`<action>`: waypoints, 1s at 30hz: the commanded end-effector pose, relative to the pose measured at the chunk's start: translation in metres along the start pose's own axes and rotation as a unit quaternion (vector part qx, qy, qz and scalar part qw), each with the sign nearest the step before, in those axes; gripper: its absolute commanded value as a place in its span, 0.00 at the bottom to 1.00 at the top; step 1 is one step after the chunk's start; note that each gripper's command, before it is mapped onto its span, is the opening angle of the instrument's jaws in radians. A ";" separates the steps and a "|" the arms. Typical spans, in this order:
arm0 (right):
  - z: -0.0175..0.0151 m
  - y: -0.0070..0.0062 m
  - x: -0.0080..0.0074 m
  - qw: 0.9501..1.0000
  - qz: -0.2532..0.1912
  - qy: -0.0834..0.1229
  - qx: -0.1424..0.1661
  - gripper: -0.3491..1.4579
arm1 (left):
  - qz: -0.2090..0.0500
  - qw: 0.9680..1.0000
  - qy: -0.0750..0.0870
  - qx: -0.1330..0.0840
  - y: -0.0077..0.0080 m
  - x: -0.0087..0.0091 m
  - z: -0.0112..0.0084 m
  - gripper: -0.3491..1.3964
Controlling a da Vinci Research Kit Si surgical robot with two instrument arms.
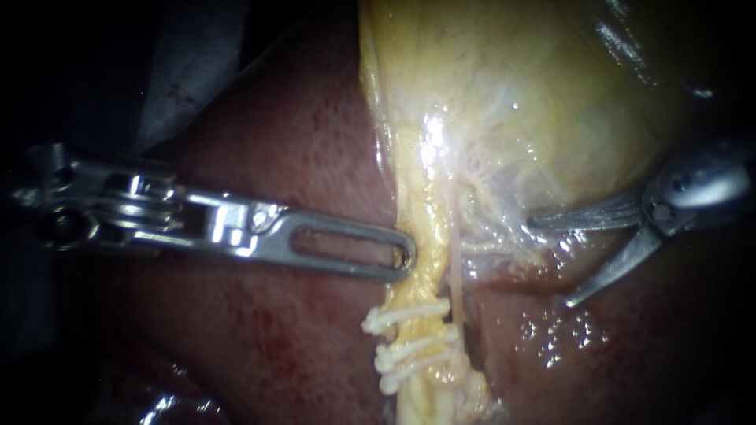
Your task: Go to the cutting position left tube
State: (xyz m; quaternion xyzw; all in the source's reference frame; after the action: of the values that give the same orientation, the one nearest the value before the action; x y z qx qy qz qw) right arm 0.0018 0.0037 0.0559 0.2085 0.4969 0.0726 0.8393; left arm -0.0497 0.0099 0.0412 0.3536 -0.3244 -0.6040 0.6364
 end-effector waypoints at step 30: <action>0.0021 -0.0013 -0.0007 0.999 0.033 0.000 0.016 0.99 | -0.007 1.000 -0.005 0.024 -0.0021 -0.0011 -0.0063 0.00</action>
State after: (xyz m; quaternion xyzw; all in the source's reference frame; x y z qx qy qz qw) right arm 0.0033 0.0016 0.0568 0.2397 0.4885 0.0986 0.8332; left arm -0.0455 0.0114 0.0359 0.3670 -0.3413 -0.6036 0.6201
